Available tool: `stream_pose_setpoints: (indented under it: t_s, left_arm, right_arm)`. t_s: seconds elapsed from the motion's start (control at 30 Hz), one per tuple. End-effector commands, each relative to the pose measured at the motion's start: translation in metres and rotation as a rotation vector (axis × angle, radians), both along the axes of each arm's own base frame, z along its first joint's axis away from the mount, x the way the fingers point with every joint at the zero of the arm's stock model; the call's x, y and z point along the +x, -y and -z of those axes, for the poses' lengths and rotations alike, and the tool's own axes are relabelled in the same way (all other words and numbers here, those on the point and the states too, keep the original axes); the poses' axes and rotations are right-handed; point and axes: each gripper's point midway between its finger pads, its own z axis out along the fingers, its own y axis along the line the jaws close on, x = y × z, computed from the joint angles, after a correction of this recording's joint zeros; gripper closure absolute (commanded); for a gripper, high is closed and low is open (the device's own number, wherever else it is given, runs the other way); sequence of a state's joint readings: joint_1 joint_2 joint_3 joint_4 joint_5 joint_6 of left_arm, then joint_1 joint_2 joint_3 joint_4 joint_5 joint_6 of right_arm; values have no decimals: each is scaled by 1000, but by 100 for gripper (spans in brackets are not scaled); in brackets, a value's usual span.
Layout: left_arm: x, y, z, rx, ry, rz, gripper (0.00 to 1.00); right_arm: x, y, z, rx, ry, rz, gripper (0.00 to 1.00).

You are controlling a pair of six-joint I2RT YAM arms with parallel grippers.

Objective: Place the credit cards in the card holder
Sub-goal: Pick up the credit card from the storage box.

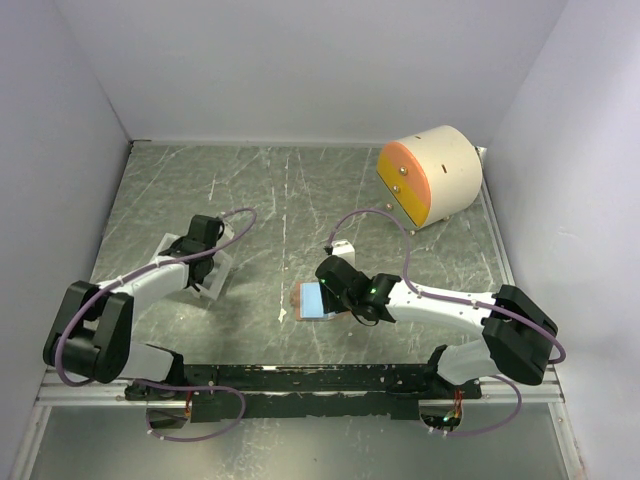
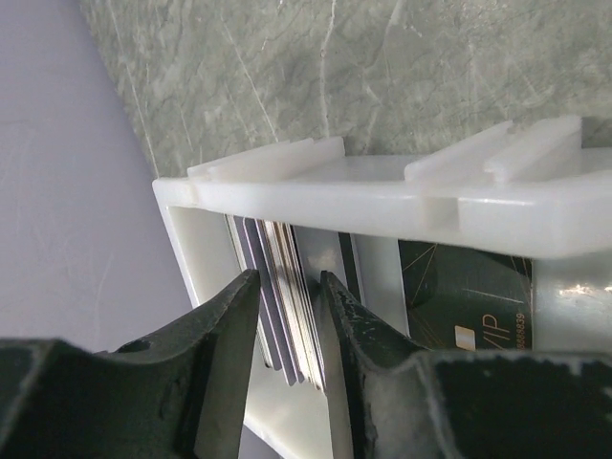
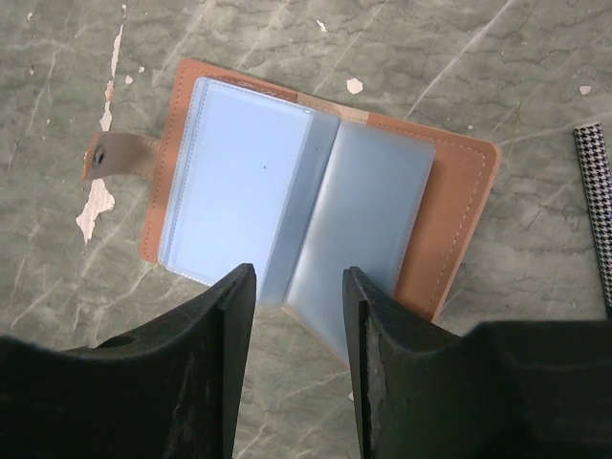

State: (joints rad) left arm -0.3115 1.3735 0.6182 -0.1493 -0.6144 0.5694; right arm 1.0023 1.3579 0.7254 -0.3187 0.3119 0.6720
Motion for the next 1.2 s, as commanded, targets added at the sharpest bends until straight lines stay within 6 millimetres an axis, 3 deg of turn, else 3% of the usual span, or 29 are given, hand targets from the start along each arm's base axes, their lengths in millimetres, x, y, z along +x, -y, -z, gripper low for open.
stream_pose_setpoints:
  t_s: [0.0,0.2,0.43,0.8,1.0,1.17]
  left_arm:
    - [12,0,-7,7,26,-10,56]
    - [14,-7,-10,47,24,-23,58]
    - [21,-11,-27,84,72,-33,59]
    - [20,-7,-19,59,44,-20,69]
    - [11,-2,4,13,-22,-13,60]
    - [13,-6,4,50,-30,-24,56]
  right_arm:
    - [6,-5,-9,33,23,5,58]
    - [5,-5,-10,39,26,9,58]
    - [5,-2,-12,31,32,10,58]
    - [6,-2,-16,37,39,11,58]
    - [4,-2,-14,45,33,11,58]
    - [4,0,-15,50,40,14,58]
